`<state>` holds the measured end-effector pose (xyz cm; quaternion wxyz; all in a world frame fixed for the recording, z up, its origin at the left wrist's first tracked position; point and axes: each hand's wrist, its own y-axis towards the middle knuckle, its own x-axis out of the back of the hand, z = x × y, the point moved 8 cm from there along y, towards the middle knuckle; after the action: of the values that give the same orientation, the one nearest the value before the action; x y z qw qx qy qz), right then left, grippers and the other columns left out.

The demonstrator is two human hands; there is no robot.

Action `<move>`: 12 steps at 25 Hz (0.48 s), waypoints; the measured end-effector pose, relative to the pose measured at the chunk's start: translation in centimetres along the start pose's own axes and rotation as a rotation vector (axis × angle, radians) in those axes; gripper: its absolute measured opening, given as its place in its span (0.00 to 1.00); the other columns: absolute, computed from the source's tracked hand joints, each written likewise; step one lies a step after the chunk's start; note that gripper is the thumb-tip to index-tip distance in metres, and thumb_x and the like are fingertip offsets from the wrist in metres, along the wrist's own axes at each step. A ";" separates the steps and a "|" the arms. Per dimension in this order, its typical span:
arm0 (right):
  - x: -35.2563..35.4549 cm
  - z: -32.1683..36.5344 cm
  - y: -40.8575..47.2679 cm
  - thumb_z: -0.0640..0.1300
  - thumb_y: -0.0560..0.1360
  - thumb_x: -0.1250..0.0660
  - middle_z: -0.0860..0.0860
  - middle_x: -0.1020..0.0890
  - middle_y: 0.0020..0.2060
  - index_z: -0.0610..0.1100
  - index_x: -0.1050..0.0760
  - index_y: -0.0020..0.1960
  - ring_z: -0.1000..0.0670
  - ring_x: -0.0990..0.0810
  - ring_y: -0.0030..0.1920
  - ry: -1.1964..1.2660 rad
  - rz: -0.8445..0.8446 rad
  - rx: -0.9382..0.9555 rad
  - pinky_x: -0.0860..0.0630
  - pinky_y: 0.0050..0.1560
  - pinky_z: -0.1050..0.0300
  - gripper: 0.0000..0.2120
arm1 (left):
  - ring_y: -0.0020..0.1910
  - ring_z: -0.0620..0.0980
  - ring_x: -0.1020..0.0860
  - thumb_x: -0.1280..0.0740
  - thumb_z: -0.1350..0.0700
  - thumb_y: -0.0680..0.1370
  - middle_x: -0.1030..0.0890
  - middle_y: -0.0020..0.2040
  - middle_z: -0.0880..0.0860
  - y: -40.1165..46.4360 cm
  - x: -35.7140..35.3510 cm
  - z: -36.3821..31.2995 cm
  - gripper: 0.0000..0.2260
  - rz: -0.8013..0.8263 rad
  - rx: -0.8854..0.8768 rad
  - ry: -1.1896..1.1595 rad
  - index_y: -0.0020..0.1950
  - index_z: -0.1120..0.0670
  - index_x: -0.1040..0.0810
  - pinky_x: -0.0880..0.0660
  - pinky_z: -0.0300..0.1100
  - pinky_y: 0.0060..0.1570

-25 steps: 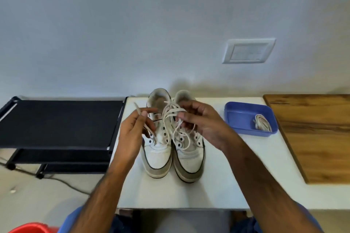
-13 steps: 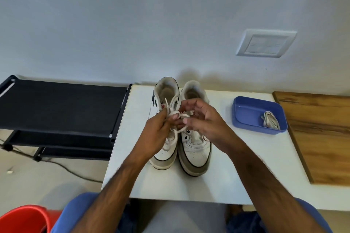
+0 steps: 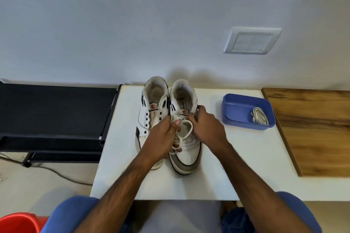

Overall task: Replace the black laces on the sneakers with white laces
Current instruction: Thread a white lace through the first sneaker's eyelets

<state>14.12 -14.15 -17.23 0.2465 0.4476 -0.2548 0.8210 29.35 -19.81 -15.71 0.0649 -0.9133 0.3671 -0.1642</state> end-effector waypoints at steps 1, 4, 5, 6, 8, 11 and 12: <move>0.2 0.2 0.0 0.60 0.84 0.47 0.46 0.17 0.51 0.45 0.30 0.62 0.43 0.18 0.48 -0.011 -0.016 0.011 0.20 0.50 0.47 0.20 | 0.38 0.61 0.16 0.41 0.50 0.86 0.19 0.50 0.58 0.0 -0.2 0.0 0.12 -0.003 0.019 -0.028 0.51 0.57 0.26 0.26 0.35 0.27; 1.4 -0.2 0.3 0.54 0.85 0.45 0.48 0.21 0.46 0.41 0.28 0.59 0.46 0.23 0.42 0.013 -0.033 0.012 0.28 0.42 0.53 0.17 | 0.40 0.59 0.16 0.41 0.49 0.85 0.18 0.48 0.56 0.2 -1.0 -0.1 0.12 -0.007 0.023 -0.024 0.52 0.56 0.25 0.29 0.33 0.24; 2.1 -0.6 0.2 0.52 0.85 0.45 0.48 0.22 0.44 0.41 0.27 0.58 0.47 0.24 0.41 0.028 -0.037 -0.002 0.30 0.41 0.55 0.16 | 0.40 0.60 0.16 0.41 0.48 0.85 0.19 0.46 0.56 0.3 -1.4 -0.1 0.12 0.011 0.025 -0.036 0.52 0.55 0.25 0.30 0.34 0.24; 2.7 -1.4 0.2 0.52 0.85 0.44 0.48 0.23 0.43 0.41 0.27 0.57 0.47 0.25 0.41 0.040 -0.049 -0.019 0.31 0.41 0.55 0.15 | 0.41 0.61 0.16 0.41 0.47 0.85 0.19 0.45 0.56 0.5 -2.0 -0.2 0.12 0.033 0.020 -0.031 0.52 0.53 0.25 0.31 0.35 0.24; 3.8 -3.1 0.2 0.52 0.84 0.44 0.47 0.22 0.43 0.42 0.28 0.54 0.46 0.23 0.41 0.060 -0.063 -0.057 0.26 0.42 0.52 0.14 | 0.41 0.59 0.15 0.41 0.47 0.86 0.18 0.48 0.56 0.7 -3.5 -0.9 0.10 0.076 -0.004 -0.014 0.51 0.52 0.25 0.31 0.35 0.25; 4.8 -5.6 -0.2 0.57 0.80 0.45 0.44 0.19 0.45 0.44 0.27 0.54 0.42 0.19 0.43 0.138 -0.034 -0.122 0.18 0.47 0.40 0.17 | 0.34 0.47 0.19 0.41 0.51 0.86 0.20 0.50 0.58 0.5 -6.2 -2.8 0.07 0.148 -0.030 -0.036 0.50 0.50 0.27 0.30 0.32 0.21; 5.1 -6.1 -0.2 0.58 0.78 0.45 0.43 0.19 0.46 0.44 0.27 0.55 0.41 0.19 0.44 0.159 -0.021 -0.136 0.18 0.48 0.38 0.19 | 0.31 0.43 0.21 0.41 0.52 0.86 0.20 0.49 0.57 0.4 -6.8 -3.2 0.08 0.161 -0.044 -0.020 0.48 0.48 0.28 0.31 0.32 0.21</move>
<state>8.11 -9.17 -15.66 0.3041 0.3659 -0.2848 0.8322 23.41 -15.39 -14.49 0.0613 -0.8836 0.4423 -0.1411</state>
